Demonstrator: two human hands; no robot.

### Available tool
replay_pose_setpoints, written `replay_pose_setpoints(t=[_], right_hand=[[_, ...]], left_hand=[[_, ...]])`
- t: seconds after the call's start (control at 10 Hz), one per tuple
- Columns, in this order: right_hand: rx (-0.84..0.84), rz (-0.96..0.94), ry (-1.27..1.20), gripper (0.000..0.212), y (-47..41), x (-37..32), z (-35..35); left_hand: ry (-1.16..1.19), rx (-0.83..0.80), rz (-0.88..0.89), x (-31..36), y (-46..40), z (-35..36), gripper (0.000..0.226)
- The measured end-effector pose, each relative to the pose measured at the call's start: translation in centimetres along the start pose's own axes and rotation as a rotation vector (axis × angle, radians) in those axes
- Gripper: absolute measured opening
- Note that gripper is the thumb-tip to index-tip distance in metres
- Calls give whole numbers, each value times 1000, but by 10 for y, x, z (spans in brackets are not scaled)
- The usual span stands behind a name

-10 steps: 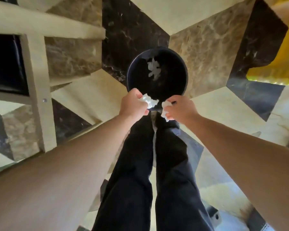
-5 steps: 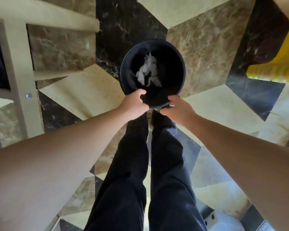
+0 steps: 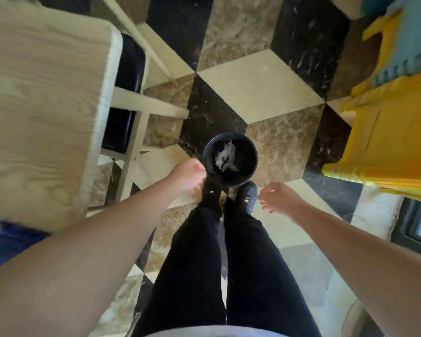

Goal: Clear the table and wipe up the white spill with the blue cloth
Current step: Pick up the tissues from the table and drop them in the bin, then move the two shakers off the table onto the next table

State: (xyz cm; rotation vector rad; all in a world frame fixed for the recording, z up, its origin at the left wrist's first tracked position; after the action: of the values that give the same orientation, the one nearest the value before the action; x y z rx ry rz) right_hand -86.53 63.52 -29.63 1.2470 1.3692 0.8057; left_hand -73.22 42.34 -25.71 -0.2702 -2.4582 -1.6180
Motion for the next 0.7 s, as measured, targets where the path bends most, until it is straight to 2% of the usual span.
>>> replay_pose_setpoints(t=[0.1,0.2,0.3,0.4,0.5,0.6,0.7], right_hand=[[-34,-38,-16,19,57,-22,-1],[-27,-52,-15,11,100,-23,0],[-24,-37,-2,6,132,-9,12],[-23,-75,210,10,163,11,31],[64,-131,403,18,179,16,37],[-30,-68,269,22,180,9,49],[-140,-24,272,34,173,9,65]], left_hand=[[164,63,2,3,54,-14,25],[236,60,6,0,124,-5,22],[231,50,-9,-31,157,10,21],[274,69,-92,-99,184,38,18],[286,67,-155,-170,209,64,19],[427,98,-183,-224,241,80,17],[656,170,-213,-270,272,77,18]])
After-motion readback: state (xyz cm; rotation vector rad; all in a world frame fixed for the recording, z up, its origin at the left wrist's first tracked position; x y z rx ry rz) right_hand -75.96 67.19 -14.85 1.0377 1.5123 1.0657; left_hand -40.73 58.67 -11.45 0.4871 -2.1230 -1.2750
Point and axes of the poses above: each hand's wrist, its own y-axis away from the middle knuckle, its own z-axis out of the palm, x = y × z, the point moved 9 cm from there along -y, towards the middle knuckle, and after that the axes turned 1 degree about x, right-handed, at the moved point
